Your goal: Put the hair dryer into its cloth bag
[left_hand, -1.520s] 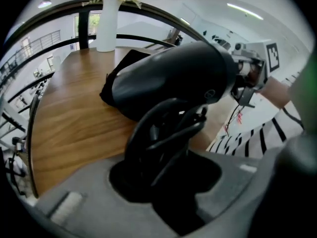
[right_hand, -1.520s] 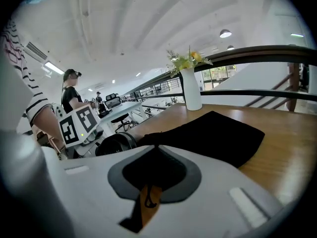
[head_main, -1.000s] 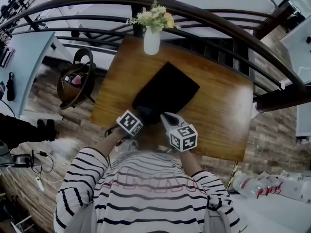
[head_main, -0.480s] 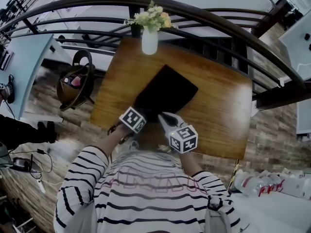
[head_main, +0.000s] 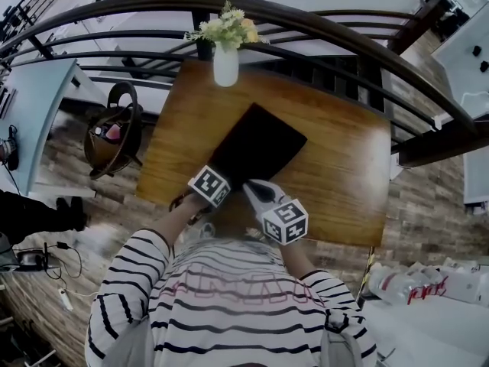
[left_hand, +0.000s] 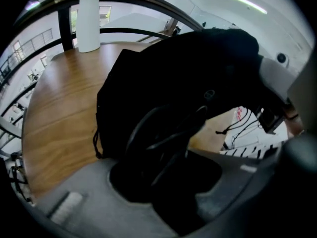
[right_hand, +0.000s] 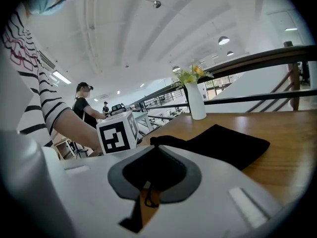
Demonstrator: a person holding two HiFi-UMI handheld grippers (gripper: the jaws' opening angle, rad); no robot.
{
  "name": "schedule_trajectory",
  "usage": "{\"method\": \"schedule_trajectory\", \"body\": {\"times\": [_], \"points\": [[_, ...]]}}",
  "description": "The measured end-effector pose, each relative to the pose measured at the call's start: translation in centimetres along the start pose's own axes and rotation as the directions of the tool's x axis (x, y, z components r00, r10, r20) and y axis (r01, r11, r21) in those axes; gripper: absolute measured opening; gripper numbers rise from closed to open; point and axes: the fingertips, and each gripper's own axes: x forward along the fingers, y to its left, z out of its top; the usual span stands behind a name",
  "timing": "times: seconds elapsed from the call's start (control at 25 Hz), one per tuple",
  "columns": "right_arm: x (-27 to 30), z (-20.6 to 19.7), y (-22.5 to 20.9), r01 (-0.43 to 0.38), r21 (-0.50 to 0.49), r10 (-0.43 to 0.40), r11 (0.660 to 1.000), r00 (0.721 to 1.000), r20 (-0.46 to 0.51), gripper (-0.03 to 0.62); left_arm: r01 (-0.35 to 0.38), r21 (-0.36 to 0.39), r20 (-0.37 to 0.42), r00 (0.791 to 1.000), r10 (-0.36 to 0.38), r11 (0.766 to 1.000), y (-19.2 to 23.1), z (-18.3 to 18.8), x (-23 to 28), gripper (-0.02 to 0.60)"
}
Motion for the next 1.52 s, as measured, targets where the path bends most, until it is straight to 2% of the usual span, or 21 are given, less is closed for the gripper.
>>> {"method": "schedule_trajectory", "body": {"times": [0.4, 0.8, 1.52], "points": [[-0.4, -0.8, 1.0, -0.041, -0.039, 0.041, 0.998, 0.999, -0.014, 0.014, -0.003, -0.012, 0.039, 0.999, 0.003, 1.000, -0.9, 1.9, 0.4, 0.152], [-1.1, -1.6, 1.0, -0.075, -0.023, 0.074, 0.997, 0.997, -0.023, 0.014, 0.028, -0.044, 0.091, 0.996, -0.024, 0.999, -1.9, 4.3, 1.3, 0.152], [-2.5, -1.5, -2.2, -0.092, 0.061, 0.090, 0.994, 0.995, 0.029, 0.012, 0.002, 0.033, 0.082, 0.997, -0.004, 0.999, -2.6, 9.4, 3.4, 0.153]]}}
